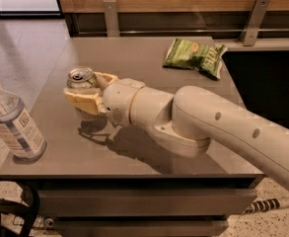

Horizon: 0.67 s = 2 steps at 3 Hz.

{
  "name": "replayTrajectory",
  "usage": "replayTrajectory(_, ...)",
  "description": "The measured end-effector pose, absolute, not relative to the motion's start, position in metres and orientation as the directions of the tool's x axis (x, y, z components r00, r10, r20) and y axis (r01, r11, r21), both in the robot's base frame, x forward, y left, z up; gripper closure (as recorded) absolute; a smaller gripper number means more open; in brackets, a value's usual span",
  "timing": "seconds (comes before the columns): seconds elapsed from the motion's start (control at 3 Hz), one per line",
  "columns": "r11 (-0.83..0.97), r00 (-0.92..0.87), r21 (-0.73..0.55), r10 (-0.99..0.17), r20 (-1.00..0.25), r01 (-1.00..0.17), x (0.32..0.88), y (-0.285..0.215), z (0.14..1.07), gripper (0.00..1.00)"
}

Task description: Move 7up can near blue plastic bottle

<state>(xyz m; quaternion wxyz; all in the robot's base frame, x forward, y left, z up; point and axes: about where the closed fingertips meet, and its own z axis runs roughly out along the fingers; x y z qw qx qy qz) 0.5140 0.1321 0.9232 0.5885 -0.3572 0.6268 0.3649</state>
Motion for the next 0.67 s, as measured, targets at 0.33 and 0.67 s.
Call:
replayTrajectory(0.33,0.461,-0.048,0.046,0.007,-0.999,-0.886,0.506,0.147,0.900,1.00)
replayTrajectory(0.67,0.443,-0.068,0.058,-0.005,-0.998,-0.895,0.495,0.161,0.880,1.00)
